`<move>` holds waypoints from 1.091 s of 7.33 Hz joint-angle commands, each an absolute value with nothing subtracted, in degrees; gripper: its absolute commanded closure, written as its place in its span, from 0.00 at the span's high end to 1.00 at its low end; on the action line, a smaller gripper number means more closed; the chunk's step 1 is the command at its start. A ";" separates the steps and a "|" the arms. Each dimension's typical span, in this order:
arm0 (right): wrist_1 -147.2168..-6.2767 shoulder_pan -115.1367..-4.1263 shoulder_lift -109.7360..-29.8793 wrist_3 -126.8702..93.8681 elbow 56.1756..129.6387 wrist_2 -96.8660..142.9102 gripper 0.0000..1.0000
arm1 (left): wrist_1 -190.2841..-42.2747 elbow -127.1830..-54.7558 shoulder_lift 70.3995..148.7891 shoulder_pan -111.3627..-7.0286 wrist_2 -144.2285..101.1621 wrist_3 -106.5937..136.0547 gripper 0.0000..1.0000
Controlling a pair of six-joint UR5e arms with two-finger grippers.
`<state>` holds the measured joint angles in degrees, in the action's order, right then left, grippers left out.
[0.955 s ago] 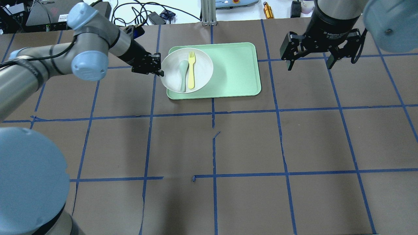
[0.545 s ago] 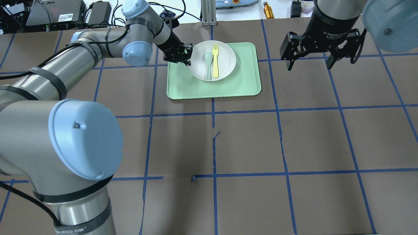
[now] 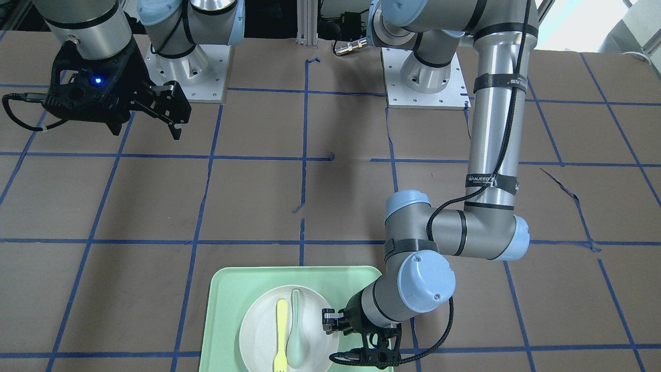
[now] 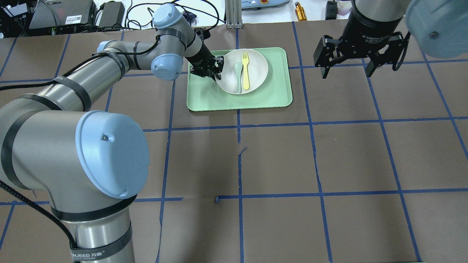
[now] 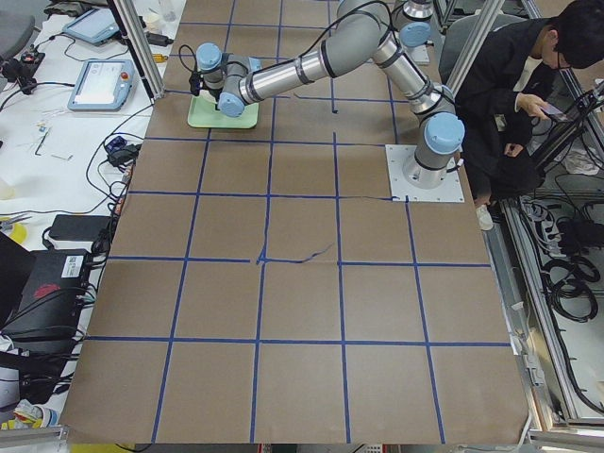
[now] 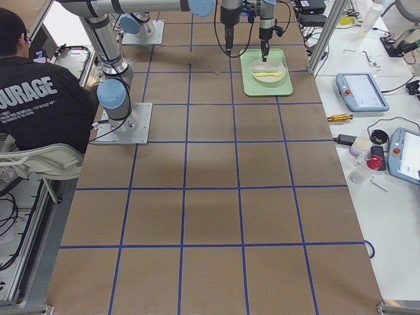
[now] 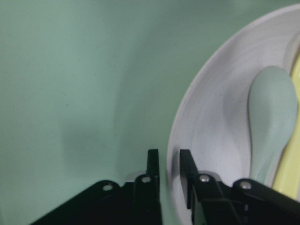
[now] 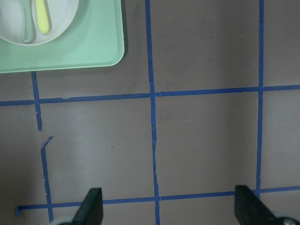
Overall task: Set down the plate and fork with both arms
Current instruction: 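Open the left gripper and raise it away from the tray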
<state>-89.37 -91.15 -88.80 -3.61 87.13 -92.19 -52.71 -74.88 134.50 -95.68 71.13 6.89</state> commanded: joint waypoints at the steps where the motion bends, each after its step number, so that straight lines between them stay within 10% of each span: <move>1: -89.30 -91.14 -88.86 -3.60 87.19 -92.11 1.00 | -56.12 -79.27 124.94 -93.88 72.94 5.28 1.00; 5: -89.38 -91.23 -88.86 -3.69 87.19 -91.85 1.00 | -82.65 -80.15 101.05 -94.48 84.53 4.57 1.00; 8: -89.47 -91.23 -88.77 -3.60 87.19 -92.11 1.00 | -83.68 -95.39 87.14 -94.48 89.19 5.01 1.00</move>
